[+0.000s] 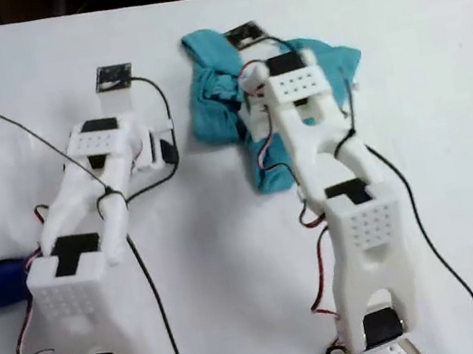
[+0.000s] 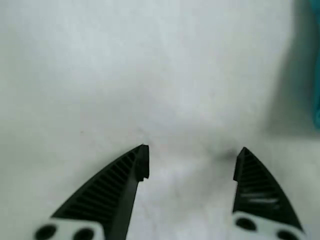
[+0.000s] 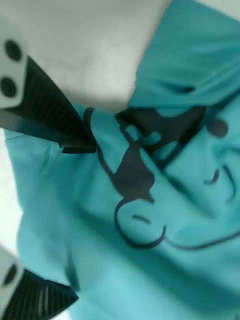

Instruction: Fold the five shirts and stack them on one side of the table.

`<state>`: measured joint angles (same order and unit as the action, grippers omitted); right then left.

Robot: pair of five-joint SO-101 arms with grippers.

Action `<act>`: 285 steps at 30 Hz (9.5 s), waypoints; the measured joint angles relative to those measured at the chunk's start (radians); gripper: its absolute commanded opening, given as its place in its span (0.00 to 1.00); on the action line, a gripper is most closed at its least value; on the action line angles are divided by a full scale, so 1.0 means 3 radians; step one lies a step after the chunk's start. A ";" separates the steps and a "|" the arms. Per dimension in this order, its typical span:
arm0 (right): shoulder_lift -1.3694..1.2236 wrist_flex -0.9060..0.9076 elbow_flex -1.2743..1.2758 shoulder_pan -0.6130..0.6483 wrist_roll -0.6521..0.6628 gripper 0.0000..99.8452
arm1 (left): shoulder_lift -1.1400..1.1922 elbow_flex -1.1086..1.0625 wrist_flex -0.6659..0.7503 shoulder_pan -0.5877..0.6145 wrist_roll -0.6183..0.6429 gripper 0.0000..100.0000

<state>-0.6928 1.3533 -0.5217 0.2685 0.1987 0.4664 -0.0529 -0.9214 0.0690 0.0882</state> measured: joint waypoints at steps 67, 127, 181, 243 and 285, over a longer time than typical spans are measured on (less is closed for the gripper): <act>0.1754 0.1227 0.0271 -0.0281 0.0005 0.35 | 0.0102 0.0097 0.0020 0.0005 0.0000 0.28; 0.3422 0.1008 0.0358 0.0813 0.0471 0.02 | 0.0113 0.0813 -0.0900 0.1586 0.0015 0.28; 0.2977 0.0455 0.1688 -0.1263 0.1212 0.02 | 0.0113 0.1135 -0.2230 -0.1360 -0.0783 0.29; 0.2225 -0.0082 0.1780 -0.0721 0.0690 0.15 | 0.0174 0.1851 -0.2767 -0.0072 -0.1586 0.25; 0.2496 0.0061 0.1780 -0.1125 0.0690 0.15 | 0.0179 0.0997 -0.1304 -0.0118 -0.2123 0.20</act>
<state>0.0560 1.3717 0.0123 -0.0690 0.4058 0.5201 0.2463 -1.3126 0.0338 -0.5485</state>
